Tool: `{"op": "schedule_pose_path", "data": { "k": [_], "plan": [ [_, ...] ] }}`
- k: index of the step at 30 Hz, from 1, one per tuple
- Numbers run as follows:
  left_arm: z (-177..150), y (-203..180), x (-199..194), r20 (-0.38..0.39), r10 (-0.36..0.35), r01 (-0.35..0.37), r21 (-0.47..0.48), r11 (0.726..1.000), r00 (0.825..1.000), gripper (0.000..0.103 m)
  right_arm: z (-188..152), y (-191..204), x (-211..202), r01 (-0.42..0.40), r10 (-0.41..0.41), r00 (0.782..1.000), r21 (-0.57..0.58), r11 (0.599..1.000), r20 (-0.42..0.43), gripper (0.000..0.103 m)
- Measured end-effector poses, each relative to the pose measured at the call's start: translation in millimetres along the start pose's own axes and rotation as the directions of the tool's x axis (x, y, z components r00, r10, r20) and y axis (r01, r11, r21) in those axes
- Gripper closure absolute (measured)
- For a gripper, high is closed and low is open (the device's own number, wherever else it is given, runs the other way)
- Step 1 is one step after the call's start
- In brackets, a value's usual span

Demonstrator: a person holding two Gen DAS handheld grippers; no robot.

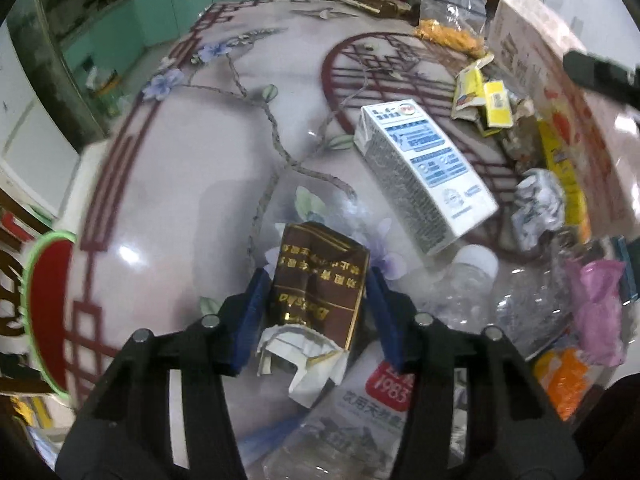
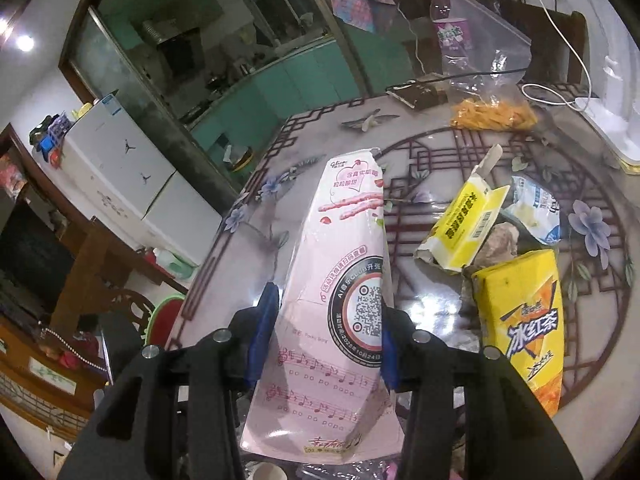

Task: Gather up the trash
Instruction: 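Grasp the pink carton with the right tool while the left tool grasps the brown wrapper, then carry both items to the red bin and open both tools to drop them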

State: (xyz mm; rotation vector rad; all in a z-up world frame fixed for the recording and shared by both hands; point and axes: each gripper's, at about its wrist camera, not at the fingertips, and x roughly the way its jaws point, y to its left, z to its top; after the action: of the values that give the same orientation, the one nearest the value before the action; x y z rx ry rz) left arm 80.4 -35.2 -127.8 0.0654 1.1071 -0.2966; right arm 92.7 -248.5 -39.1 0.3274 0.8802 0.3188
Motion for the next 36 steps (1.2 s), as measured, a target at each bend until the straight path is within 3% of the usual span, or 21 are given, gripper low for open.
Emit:
{"op": "schedule_pose_path", "data": {
  "k": [4,11,15,18,20,27,30,36],
  "plan": [
    [2,2,-14,0.053,-0.012,0.013,-0.016,1.000,0.999,0.061,-6,10,0,-0.023,0.023,1.000,-0.029,0.999,0.004,0.060],
    [6,27,-65,0.202,-0.006,0.020,-0.064,0.998,0.979,0.061,-8,31,-15,-0.030,0.035,0.997,-0.077,0.997,0.062,0.060],
    [4,77,-99,0.266,0.077,-0.042,-0.135,0.990,0.961,0.061,-14,58,-23,-0.043,0.051,0.997,-0.120,0.992,0.062,0.060],
    [1,114,-117,0.276,0.180,-0.140,-0.160,0.977,0.944,0.061,-19,83,-26,-0.052,0.062,0.997,-0.162,0.986,0.056,0.060],
    [-4,146,-128,0.273,0.269,-0.221,-0.193,0.956,0.923,0.061,-23,102,-24,-0.058,0.069,0.996,-0.189,0.980,0.050,0.060],
    [-36,236,-140,0.209,0.409,-0.323,-0.349,0.880,0.888,0.060,-29,163,18,-0.167,0.162,0.986,-0.170,0.971,-0.038,0.060],
    [-47,260,-139,0.178,0.407,-0.311,-0.403,0.861,0.896,0.060,-33,199,47,-0.233,0.220,0.971,-0.161,0.959,-0.093,0.060],
    [-53,283,-142,0.173,0.398,-0.278,-0.475,0.835,0.901,0.060,-47,250,103,-0.290,0.260,0.948,-0.162,0.943,-0.183,0.059]
  ]
}}
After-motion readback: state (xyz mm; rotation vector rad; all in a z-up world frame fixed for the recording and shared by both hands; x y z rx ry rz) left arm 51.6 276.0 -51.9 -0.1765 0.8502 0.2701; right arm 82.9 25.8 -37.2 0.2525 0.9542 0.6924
